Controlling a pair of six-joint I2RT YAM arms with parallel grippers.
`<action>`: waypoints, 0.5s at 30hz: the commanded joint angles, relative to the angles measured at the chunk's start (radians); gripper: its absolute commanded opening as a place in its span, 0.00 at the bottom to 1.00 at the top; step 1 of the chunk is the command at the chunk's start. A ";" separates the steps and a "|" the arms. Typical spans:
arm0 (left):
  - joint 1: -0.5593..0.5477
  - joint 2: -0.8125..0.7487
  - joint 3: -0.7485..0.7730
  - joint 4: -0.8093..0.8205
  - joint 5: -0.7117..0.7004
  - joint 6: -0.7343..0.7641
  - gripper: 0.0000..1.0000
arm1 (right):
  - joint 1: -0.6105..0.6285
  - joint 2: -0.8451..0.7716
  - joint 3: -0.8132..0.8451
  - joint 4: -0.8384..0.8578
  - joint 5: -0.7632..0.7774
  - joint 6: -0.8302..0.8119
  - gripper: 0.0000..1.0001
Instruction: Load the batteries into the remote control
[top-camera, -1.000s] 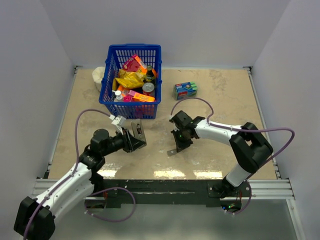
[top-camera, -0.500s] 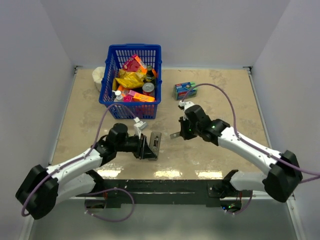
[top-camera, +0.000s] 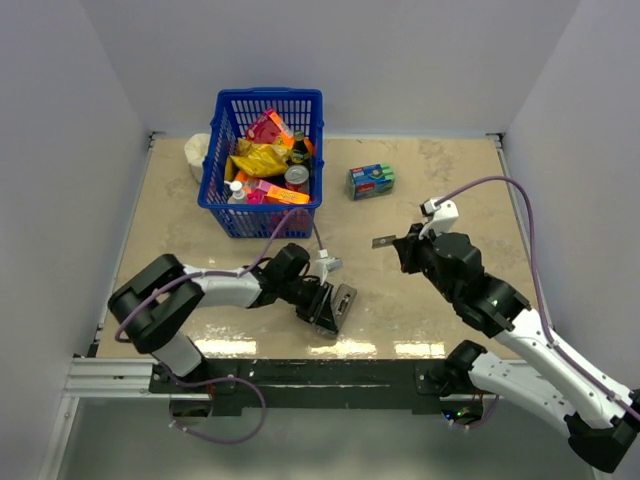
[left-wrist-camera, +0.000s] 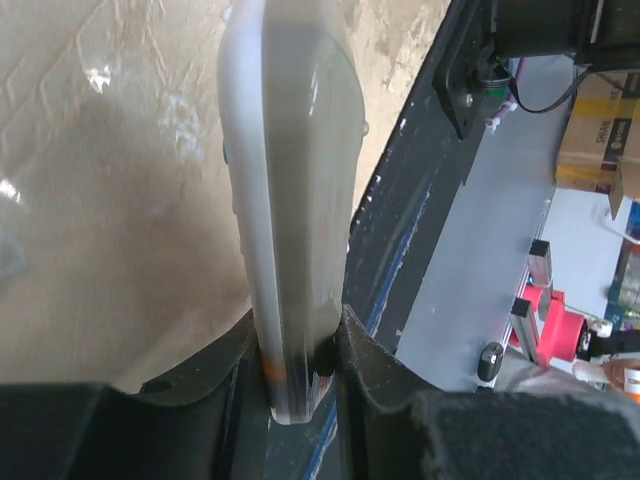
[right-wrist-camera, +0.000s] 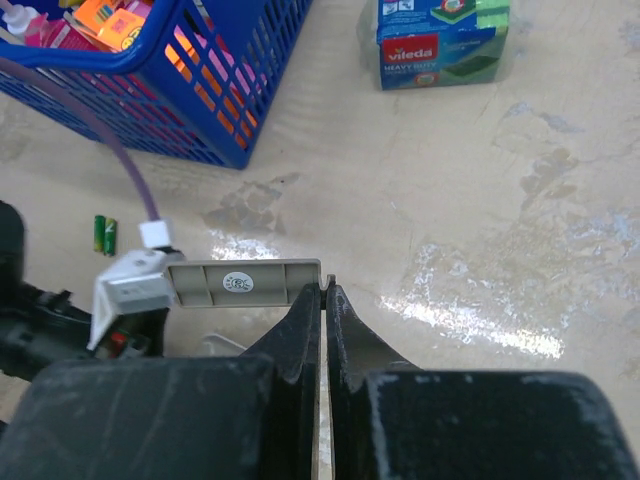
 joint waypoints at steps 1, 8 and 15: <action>-0.017 0.105 0.113 0.018 0.081 0.068 0.06 | -0.003 -0.023 -0.006 0.047 0.044 -0.008 0.00; -0.017 0.202 0.208 -0.198 -0.014 0.194 0.44 | -0.001 -0.052 -0.019 0.072 0.036 -0.017 0.00; 0.009 0.193 0.216 -0.323 -0.109 0.252 0.64 | -0.003 -0.029 -0.008 0.093 0.025 -0.044 0.00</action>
